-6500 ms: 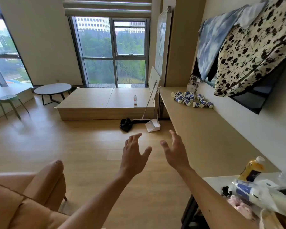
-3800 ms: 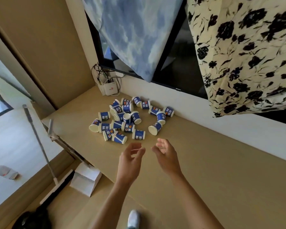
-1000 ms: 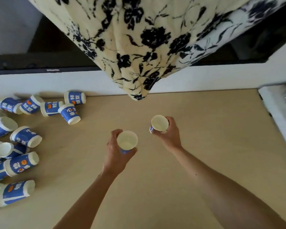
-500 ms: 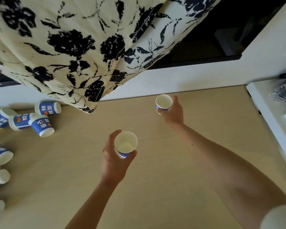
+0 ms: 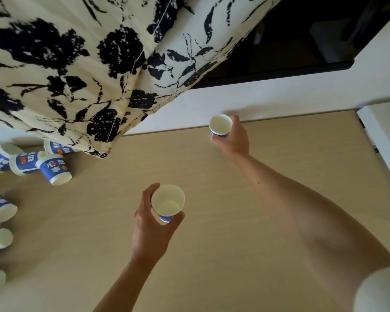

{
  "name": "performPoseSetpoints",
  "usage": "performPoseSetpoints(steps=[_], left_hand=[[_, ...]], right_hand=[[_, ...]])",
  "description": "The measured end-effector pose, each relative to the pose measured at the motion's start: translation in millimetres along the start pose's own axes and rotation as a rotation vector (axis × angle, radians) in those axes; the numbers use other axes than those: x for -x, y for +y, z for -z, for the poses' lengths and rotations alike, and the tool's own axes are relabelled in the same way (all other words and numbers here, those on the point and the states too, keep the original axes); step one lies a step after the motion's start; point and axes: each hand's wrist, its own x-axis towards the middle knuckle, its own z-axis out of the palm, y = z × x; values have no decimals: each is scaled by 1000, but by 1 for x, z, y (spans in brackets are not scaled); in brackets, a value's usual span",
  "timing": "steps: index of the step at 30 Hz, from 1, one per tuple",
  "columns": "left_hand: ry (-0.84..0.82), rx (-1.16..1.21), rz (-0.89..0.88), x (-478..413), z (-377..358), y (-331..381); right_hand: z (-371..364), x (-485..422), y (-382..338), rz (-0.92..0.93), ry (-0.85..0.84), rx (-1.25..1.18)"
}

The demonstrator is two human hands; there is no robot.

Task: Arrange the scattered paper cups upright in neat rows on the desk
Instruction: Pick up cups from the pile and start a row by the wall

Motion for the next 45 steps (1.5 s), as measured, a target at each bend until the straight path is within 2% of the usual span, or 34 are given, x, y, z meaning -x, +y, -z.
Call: performPoseSetpoints(steps=[10,14,19,21,23,26,30,32,38,45], left_hand=[[17,-12,-10,-4,-1,9],[22,-16,-28,-5,1,9],[27,8,-1,-6,0,17],[17,29,2,-7,-2,22],[8,48,-14,-8,-5,28],[6,59,-78,-12,-10,37],[-10,71,-84,-19,-20,52],[-34,79,-83,-19,-27,60],[-82,122,-78,-13,-50,82],[-177,98,-99,-10,-72,99]], right_hand=[[-6,-14,-1,14,59,61],[-7,-11,1,9,47,13],[-1,18,15,-64,53,25],[3,46,23,8,90,100],[8,75,28,156,74,20],[23,108,24,305,-159,-215],[45,127,8,340,-623,-197],[54,132,2,364,-720,-196],[79,139,7,417,-573,-245],[101,128,30,324,-408,-290]])
